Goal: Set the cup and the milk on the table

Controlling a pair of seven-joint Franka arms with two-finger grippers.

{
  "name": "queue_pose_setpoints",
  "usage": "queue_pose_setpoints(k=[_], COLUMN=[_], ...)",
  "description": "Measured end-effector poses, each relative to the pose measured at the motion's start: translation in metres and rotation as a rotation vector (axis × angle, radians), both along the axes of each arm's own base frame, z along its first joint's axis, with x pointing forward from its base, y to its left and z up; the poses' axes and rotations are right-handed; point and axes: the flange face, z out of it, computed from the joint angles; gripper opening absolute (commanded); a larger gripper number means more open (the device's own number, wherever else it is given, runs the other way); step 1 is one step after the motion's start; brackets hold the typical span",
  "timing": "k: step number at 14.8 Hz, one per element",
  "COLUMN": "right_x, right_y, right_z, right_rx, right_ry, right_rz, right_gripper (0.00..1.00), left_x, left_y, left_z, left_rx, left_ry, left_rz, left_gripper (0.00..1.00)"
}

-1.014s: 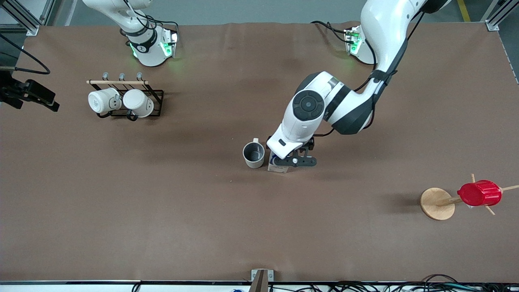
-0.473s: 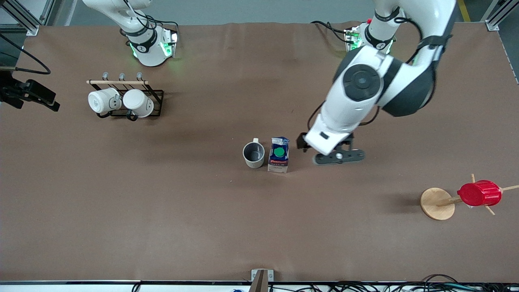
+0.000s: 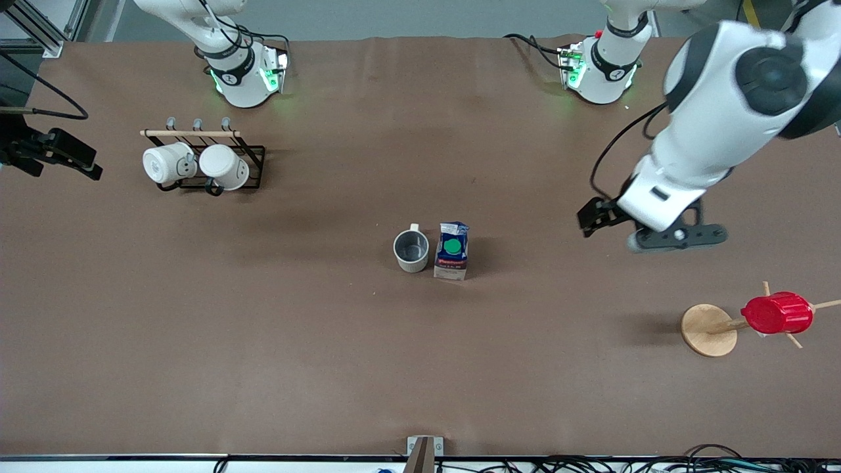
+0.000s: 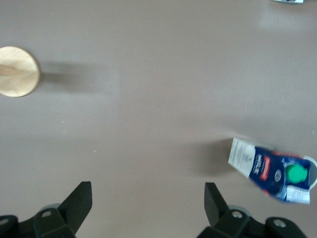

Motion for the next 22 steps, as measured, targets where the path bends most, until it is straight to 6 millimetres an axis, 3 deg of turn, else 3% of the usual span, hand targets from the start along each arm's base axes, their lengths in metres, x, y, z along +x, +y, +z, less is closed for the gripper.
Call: queue_pose_setpoints(k=[2,4,10,16,22], right_x=[0.000,0.000,0.000,0.000,0.000], right_y=[0.000,0.000,0.000,0.000,0.000], right_z=[0.000,0.000,0.000,0.000,0.000], right_rx=[0.000,0.000,0.000,0.000,0.000], right_ry=[0.000,0.000,0.001,0.001,0.001], right_rz=[0.000,0.001,0.000,0.000,0.000], right_gripper=[1.00,1.00,1.00,1.00,1.00], left_x=[-0.008,-0.013,-0.012,-0.009,-0.029], left_y=[0.025,0.039,0.046,0.086,0.118], left_z=[0.022,0.036,0.041,0.045,0.064], left_rx=[-0.021,-0.021,-0.021,0.001,0.018], left_ry=[0.000,-0.015,-0.025,-0.016,0.002], left_rz=[-0.002,0.005,0.016,0.000,-0.033], left_gripper=[1.00,1.00,1.00,1.00,0.99])
